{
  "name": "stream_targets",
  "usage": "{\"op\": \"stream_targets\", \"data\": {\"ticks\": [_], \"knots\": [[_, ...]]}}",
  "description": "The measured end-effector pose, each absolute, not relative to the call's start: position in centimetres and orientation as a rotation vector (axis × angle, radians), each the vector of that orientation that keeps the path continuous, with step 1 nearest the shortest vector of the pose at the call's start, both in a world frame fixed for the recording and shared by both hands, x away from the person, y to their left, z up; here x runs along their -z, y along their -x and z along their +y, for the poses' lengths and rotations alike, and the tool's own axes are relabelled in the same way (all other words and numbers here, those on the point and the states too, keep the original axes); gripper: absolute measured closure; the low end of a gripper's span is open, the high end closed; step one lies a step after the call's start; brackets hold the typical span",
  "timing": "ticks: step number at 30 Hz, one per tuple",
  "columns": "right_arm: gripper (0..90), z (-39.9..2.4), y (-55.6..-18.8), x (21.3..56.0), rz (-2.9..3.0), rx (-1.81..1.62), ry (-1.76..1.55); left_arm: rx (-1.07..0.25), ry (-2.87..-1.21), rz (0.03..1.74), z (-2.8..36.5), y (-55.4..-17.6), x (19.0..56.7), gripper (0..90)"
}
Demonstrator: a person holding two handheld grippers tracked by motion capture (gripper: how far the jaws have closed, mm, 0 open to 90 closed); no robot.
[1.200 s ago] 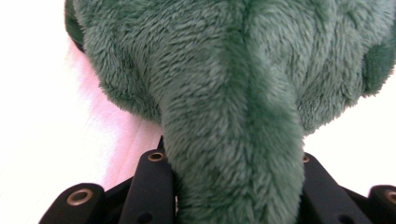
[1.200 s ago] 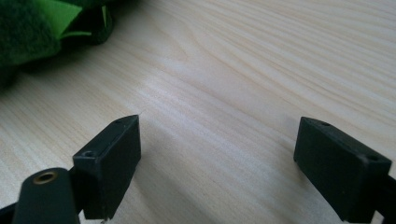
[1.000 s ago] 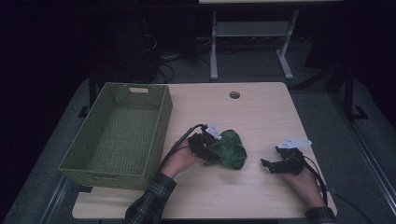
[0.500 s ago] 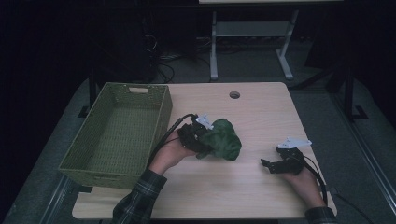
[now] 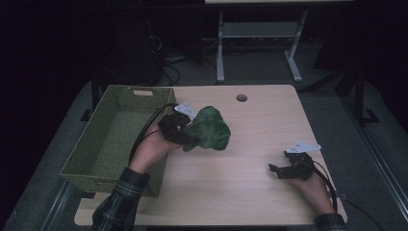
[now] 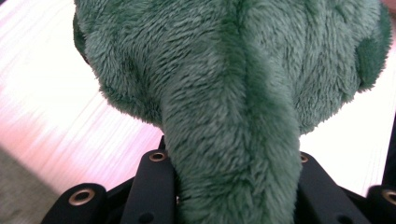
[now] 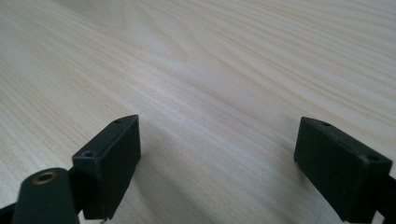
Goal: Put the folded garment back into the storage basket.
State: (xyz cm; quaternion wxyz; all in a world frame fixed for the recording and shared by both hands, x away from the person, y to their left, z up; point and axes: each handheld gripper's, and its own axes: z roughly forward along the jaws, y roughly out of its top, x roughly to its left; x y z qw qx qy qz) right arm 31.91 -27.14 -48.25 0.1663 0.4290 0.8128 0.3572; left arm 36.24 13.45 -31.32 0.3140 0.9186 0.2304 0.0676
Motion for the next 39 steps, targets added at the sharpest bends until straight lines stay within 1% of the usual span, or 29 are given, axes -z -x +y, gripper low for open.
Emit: {"op": "stream_targets", "data": {"ticks": [4, 9, 13, 24, 29, 39], "knots": [[13.0, -27.1, -31.9, 48.3, 2.309, -1.014, -1.231, -0.204, -2.411, 0.638, 14.9, -36.3, 30.6, 67.6], [9.0, -27.1, -32.0, 48.3, 2.311, -1.002, -1.232, -0.233, -2.399, 0.678, 16.6, -36.3, 30.1, 67.6], [2.8, -27.0, -32.1, 48.4, 2.316, -0.983, -1.251, -0.261, -2.377, 0.723, 18.4, -36.3, 29.8, 67.5], [1.9, -27.0, -32.2, 48.4, 2.315, -0.979, -1.259, -0.343, -2.317, 0.850, 23.4, -35.9, 28.9, 67.6], [1.9, -27.0, -32.1, 48.4, 2.318, -0.980, -1.259, -0.374, -2.283, 0.927, 25.8, -35.8, 29.0, 67.6], [2.0, -27.0, -32.1, 48.4, 2.320, -0.979, -1.255, -0.432, -2.239, 1.034, 29.2, -35.6, 29.8, 67.7]]}}
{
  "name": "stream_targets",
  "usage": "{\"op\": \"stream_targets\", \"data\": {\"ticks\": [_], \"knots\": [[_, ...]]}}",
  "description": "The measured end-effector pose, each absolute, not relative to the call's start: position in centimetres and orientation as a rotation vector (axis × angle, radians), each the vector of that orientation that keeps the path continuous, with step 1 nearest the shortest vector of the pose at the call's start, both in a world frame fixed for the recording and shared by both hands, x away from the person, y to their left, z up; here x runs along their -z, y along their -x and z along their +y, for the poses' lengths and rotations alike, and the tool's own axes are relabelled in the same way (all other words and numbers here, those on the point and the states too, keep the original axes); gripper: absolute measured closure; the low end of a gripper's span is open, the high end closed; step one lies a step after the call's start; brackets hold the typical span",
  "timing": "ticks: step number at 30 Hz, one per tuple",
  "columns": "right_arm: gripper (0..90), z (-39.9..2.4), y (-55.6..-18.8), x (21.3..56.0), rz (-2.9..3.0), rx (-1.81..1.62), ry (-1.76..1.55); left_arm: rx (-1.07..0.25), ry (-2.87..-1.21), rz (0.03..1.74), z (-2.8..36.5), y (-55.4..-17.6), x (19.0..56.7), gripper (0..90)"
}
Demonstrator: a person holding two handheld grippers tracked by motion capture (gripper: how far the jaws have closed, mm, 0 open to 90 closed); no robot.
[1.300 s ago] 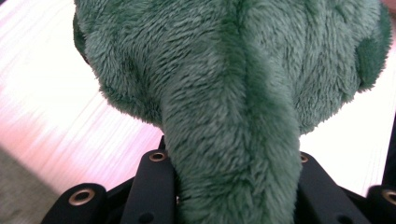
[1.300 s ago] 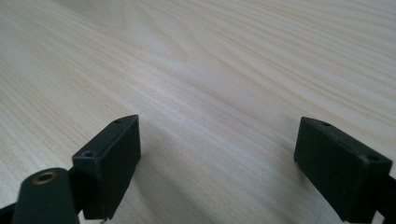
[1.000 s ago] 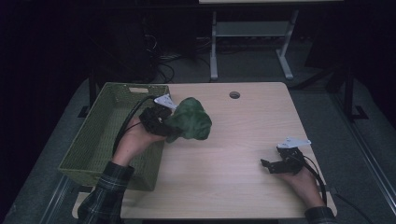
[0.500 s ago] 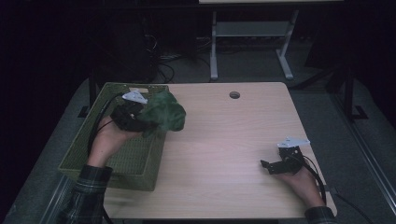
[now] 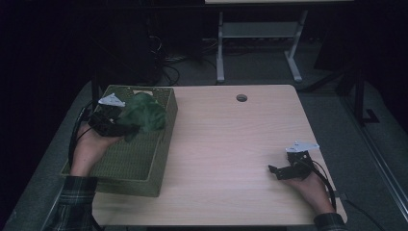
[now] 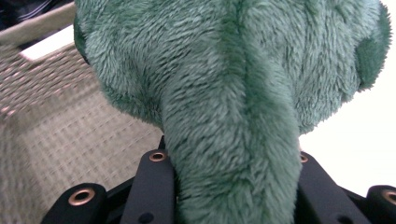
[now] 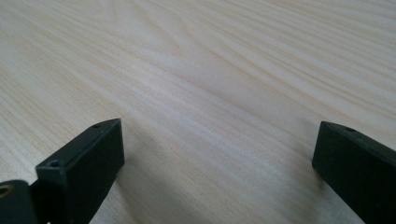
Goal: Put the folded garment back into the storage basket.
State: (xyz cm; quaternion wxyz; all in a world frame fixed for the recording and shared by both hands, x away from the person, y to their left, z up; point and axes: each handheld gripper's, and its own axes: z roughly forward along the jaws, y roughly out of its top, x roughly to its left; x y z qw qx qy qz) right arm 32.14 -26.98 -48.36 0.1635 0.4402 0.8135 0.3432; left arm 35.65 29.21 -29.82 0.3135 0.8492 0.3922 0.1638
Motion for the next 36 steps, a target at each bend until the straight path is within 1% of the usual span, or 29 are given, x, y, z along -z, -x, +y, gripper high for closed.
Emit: {"op": "stream_targets", "data": {"ticks": [10, 22, 26, 33, 36], "knots": [[1.9, -27.0, -32.1, 48.4, 2.320, -0.979, -1.249, -0.470, -2.239, 1.109, 31.1, -36.2, 32.3, 67.4], [2.0, -27.0, -32.2, 48.4, 2.323, -0.981, -1.242, -0.451, -2.239, 1.173, 32.0, -37.5, 36.2, 66.5], [2.0, -27.0, -32.2, 48.4, 2.323, -0.981, -1.241, -0.445, -2.240, 1.227, 32.2, -38.1, 37.4, 66.4], [2.0, -27.0, -32.2, 48.4, 2.324, -0.982, -1.242, -0.403, -2.271, 1.252, 32.5, -38.7, 39.1, 65.7], [2.0, -27.0, -32.2, 48.4, 2.324, -0.982, -1.241, -0.362, -2.272, 1.282, 32.8, -38.8, 40.0, 65.5]]}}
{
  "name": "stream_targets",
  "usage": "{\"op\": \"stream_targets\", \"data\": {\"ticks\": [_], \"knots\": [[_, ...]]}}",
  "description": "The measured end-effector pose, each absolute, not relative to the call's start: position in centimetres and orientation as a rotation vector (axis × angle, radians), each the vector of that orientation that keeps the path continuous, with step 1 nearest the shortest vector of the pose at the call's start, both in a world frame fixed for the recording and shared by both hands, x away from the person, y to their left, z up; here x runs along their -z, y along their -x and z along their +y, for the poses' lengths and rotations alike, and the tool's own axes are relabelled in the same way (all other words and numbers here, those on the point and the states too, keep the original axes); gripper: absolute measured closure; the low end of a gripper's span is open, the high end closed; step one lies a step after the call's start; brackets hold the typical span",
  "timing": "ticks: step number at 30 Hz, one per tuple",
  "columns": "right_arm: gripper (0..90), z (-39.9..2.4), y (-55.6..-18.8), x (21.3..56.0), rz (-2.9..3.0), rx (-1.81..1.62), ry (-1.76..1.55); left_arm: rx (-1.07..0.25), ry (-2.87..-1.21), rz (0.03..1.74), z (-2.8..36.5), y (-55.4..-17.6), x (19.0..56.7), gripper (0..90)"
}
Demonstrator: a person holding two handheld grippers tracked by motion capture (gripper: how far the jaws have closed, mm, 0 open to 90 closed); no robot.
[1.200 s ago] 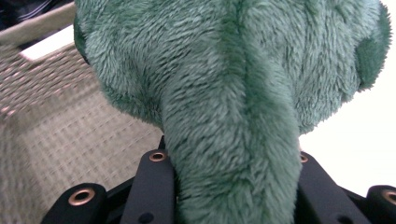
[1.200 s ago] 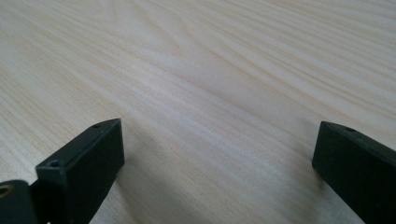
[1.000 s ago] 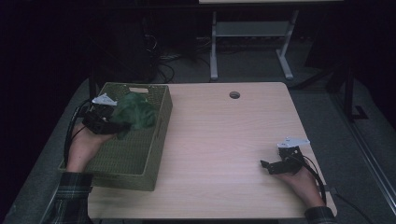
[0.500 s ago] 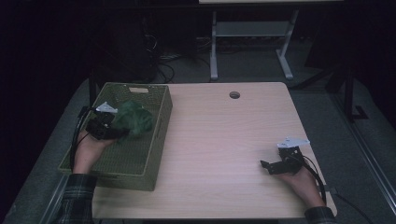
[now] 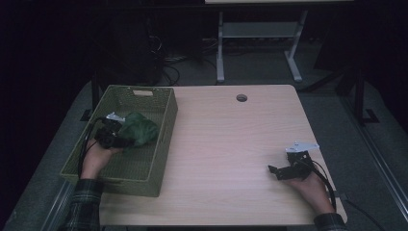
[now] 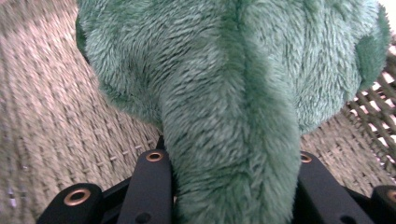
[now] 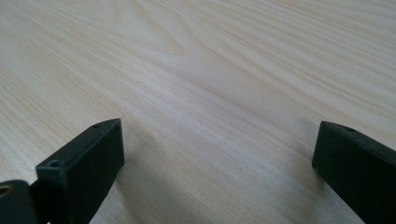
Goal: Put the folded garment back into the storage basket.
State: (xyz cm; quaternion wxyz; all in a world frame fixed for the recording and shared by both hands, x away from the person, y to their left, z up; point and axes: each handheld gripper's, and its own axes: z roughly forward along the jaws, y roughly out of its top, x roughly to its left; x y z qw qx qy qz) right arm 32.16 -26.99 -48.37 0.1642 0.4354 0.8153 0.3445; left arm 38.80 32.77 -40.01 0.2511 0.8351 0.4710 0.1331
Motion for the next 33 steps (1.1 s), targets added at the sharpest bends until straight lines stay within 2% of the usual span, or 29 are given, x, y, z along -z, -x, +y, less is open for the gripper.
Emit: {"op": "stream_targets", "data": {"ticks": [11, 15, 23, 28, 33], "knots": [[2.0, -27.0, -32.2, 48.4, 2.324, -0.982, -1.242, -0.287, -2.351, 1.312, 32.5, -39.4, 41.2, 60.1], [2.0, -27.0, -32.2, 48.4, 2.324, -0.982, -1.241, -0.285, -2.367, 1.311, 32.3, -39.5, 41.5, 47.1], [1.9, -27.0, -32.2, 48.4, 2.324, -0.982, -1.241, -0.350, -2.348, 1.296, 32.1, -39.3, 41.1, 27.1], [1.9, -27.0, -32.2, 48.4, 2.324, -0.982, -1.243, -0.378, -2.332, 1.282, 32.2, -39.0, 40.8, 17.7], [1.9, -27.0, -32.2, 48.4, 2.324, -0.982, -1.242, -0.401, -2.310, 1.284, 32.5, -38.6, 40.1, 14.6]]}}
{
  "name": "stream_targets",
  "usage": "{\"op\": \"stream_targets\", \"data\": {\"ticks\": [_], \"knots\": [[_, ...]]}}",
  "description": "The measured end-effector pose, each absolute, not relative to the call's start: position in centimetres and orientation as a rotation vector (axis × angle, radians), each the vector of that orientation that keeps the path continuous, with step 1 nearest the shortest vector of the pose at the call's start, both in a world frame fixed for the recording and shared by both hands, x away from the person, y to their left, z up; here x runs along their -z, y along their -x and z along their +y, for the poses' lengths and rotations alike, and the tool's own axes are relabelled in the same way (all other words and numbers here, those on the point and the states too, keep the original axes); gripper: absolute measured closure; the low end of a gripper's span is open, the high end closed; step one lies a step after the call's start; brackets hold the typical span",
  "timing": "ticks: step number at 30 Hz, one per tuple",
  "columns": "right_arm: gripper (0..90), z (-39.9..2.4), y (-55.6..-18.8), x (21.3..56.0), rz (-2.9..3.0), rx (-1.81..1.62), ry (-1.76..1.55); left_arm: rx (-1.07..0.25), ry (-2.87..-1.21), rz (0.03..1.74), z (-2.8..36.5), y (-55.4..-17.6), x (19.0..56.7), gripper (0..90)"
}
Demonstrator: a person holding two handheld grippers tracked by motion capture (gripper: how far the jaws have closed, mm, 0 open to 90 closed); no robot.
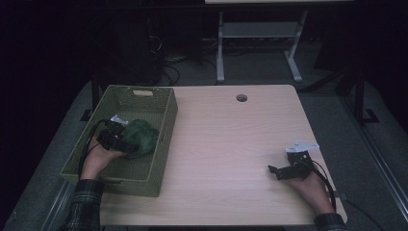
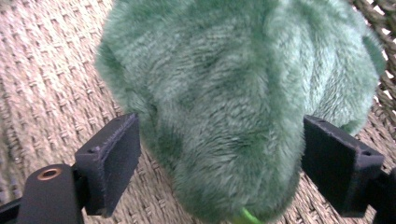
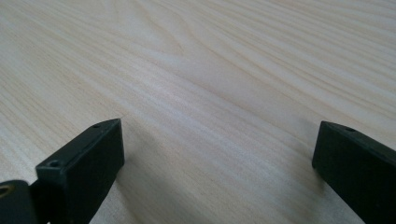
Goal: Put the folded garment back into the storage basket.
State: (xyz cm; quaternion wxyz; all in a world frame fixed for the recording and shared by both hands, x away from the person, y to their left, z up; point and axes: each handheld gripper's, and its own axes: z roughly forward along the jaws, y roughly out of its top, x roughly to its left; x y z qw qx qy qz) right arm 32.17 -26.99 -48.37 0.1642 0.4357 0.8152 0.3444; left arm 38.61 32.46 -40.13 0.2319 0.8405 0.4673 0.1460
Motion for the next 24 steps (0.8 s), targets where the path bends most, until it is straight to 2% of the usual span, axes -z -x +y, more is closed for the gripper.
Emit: {"op": "stream_targets", "data": {"ticks": [12, 24], "knots": [[2.0, -27.0, -32.2, 48.4, 2.324, -0.982, -1.242, -0.464, -2.217, 1.222, 32.0, -37.3, 36.2, 14.0], [1.9, -27.0, -32.2, 48.4, 2.325, -0.982, -1.242, -0.460, -2.100, 1.072, 27.7, -36.4, 32.9, 14.2]]}}
